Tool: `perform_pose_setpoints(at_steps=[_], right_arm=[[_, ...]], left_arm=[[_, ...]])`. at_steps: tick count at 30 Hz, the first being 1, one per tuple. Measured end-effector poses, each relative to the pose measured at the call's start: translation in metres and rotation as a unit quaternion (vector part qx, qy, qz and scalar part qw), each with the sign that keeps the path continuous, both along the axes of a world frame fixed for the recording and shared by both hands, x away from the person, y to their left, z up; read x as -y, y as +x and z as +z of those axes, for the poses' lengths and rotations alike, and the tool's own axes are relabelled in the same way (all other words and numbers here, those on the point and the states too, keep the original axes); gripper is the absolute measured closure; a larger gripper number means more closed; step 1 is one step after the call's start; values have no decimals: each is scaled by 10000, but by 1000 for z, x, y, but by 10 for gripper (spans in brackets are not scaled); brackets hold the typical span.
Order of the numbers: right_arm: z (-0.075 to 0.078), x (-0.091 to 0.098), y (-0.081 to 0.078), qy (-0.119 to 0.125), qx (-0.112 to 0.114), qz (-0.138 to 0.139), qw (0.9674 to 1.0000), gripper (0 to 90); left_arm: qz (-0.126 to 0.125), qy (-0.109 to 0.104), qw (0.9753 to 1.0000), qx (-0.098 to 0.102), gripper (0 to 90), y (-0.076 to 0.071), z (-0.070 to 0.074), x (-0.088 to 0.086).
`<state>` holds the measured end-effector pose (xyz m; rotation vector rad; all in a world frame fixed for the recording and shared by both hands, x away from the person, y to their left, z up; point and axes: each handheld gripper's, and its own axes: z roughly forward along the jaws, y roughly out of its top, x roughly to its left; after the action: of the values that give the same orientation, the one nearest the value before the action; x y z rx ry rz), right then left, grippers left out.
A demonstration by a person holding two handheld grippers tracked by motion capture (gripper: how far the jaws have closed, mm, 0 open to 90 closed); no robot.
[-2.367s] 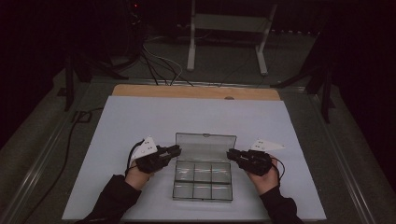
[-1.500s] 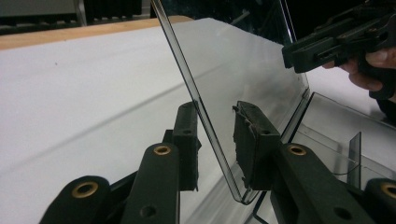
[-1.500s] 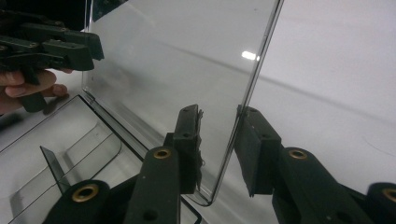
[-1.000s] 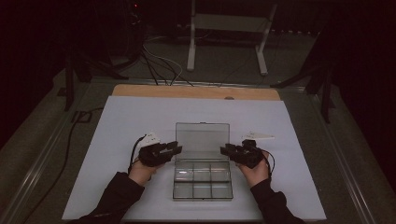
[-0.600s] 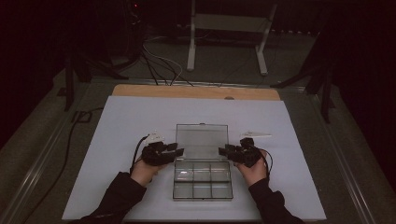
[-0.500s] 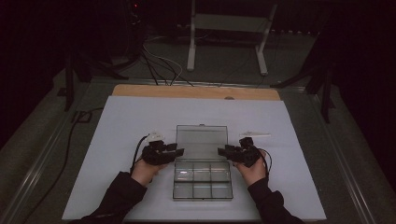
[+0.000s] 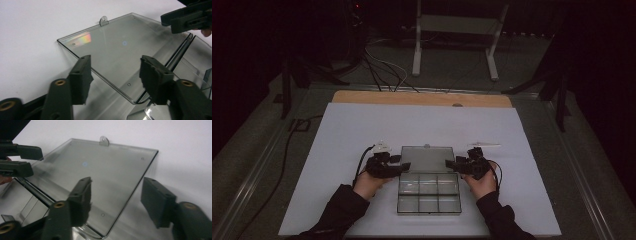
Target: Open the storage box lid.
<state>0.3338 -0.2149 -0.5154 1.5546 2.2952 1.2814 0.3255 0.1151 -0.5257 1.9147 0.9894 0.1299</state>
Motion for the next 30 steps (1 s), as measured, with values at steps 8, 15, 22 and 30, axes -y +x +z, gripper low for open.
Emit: perform_pose_setpoints(at_steps=[8, 15, 22, 30], right_arm=[[5, -3, -3, 163, 183, 418, 9988, 164], [16, -3, -11, 388, 619, 631, 9953, 141], [30, -3, -19, 316, 1053, 769, 9910, 34], [39, 2, -26, 205, 1304, 859, 9875, 15]], left_arm=[[-82, -310, 9994, 109, 237, 0, 6, -6], [-438, -482, 9965, 516, 132, -5, 14, -8], [-734, -462, 9943, 619, 20, -12, 20, -9], [-857, -364, 9927, 769, 8, -20, 25, -17]])
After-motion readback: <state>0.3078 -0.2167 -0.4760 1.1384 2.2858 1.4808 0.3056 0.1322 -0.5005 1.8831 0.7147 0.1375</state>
